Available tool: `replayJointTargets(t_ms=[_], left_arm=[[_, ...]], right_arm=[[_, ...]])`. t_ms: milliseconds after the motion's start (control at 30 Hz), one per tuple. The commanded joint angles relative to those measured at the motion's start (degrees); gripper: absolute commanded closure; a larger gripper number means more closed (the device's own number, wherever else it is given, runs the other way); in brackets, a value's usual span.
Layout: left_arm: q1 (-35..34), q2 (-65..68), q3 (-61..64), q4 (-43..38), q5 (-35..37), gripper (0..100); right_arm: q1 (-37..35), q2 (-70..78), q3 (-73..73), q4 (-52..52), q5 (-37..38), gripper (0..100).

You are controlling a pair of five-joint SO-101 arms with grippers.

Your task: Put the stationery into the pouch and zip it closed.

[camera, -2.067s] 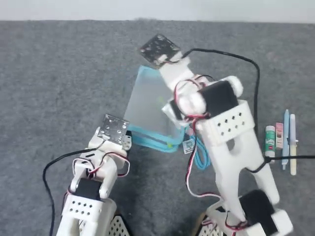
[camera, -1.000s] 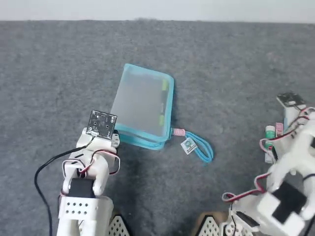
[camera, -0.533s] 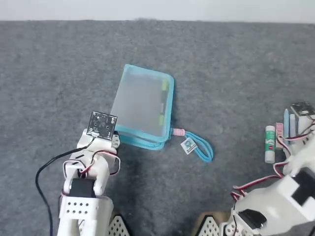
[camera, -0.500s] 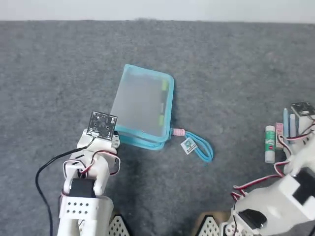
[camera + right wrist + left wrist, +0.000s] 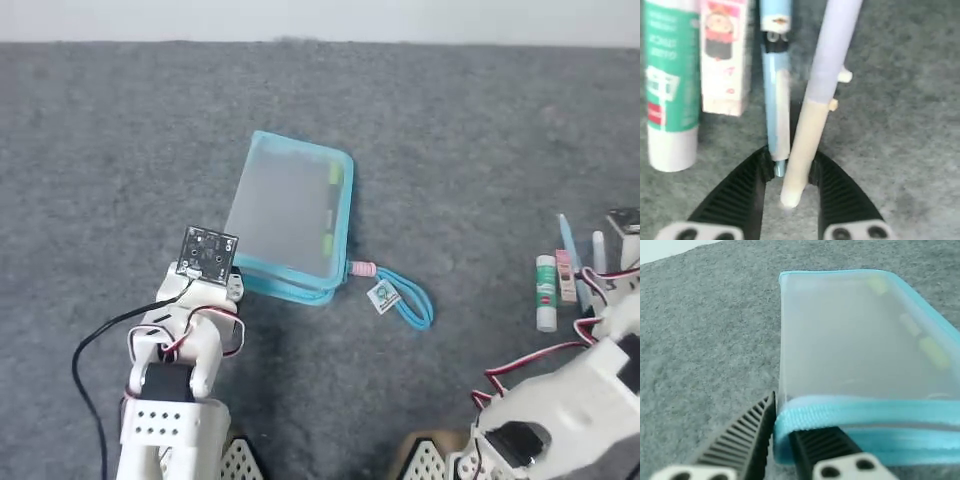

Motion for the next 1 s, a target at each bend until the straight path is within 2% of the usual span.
replayJointTargets(t_ms=[0, 233, 567, 733, 967], left_arm=[[0.18, -0.88, -0.84, -2.46, 0.0, 99], [0.09, -0.88, -0.84, -2.46, 0.0, 99], [0.0, -0.88, -0.84, -2.29, 0.0, 99], [0.0, -0.88, -0.84, -2.29, 0.0, 99], [0.18, -0.88, -0.75, -2.37, 0.0, 99]], right_arm=[[0.31, -2.95, -2.37, 2.33, -2.02, 99.2], [0.13, -10.51, -2.02, 4.7, -1.41, 99.2], [-0.04, -10.95, -1.49, 12.53, 5.98, 99.1], [-0.13, -11.3, -1.41, 13.05, 6.51, 99.1], [0.13, -11.56, -1.49, 12.88, 5.45, 79.0]])
